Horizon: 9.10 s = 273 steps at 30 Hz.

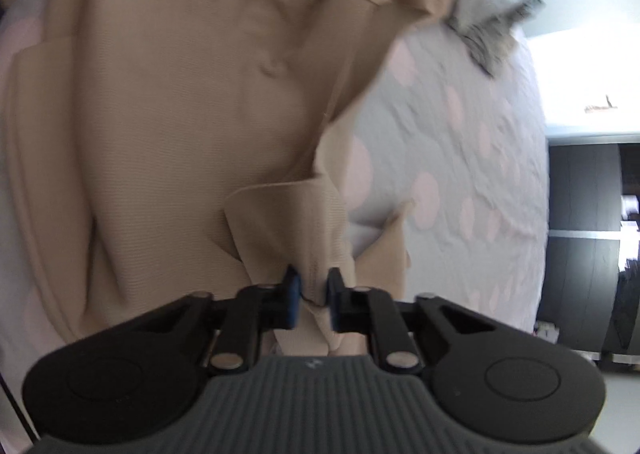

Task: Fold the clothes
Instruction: 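Lift the sweater with both grippers and shake it out in the air, then lower the sweater flat onto the bed and open both grippers, then grasp a beige sweater sleeve with the right gripper and fold it across the body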

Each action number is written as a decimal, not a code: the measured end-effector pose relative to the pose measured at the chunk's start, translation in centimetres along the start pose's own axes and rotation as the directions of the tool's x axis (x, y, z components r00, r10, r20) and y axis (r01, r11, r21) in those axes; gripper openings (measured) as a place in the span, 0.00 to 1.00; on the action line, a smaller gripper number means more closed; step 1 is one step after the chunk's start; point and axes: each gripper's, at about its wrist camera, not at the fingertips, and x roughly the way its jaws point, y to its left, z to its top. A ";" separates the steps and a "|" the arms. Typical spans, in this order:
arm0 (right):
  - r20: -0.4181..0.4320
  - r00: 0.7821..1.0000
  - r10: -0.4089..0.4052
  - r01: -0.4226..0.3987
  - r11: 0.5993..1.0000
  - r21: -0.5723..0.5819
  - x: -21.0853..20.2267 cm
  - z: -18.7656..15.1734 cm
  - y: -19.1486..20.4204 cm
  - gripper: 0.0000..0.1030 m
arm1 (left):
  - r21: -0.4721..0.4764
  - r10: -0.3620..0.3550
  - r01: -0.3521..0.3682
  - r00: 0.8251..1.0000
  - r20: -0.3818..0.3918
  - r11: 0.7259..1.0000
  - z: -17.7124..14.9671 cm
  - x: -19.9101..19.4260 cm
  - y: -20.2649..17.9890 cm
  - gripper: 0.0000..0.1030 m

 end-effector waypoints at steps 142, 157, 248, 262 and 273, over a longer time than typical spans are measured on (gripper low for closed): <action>-0.081 0.996 0.046 0.064 0.287 0.956 24.7 -7.2 -15.4 0.17 | 0.206 0.119 -0.130 0.991 0.065 0.970 10.9 17.1 2.0 0.12; -0.078 0.996 0.043 0.073 0.100 0.992 14.5 -11.2 -15.8 0.54 | 0.021 0.142 -0.145 0.984 0.104 0.989 8.0 4.5 4.9 0.46; -0.546 0.803 0.239 0.583 -0.501 0.639 -4.4 -37.6 -0.4 0.03 | -0.083 0.224 -0.230 0.971 -0.083 0.970 -3.8 1.5 2.3 0.47; -0.437 0.890 0.128 0.417 -0.613 0.671 -5.0 -34.2 -1.0 0.40 | -0.136 0.221 -0.236 0.969 -0.113 0.962 -4.2 1.9 5.1 0.47; -0.341 0.939 0.053 0.338 -0.341 0.877 -0.5 -24.1 -3.3 0.42 | -0.177 0.173 -0.216 0.958 -0.229 0.960 -6.6 4.3 6.6 0.24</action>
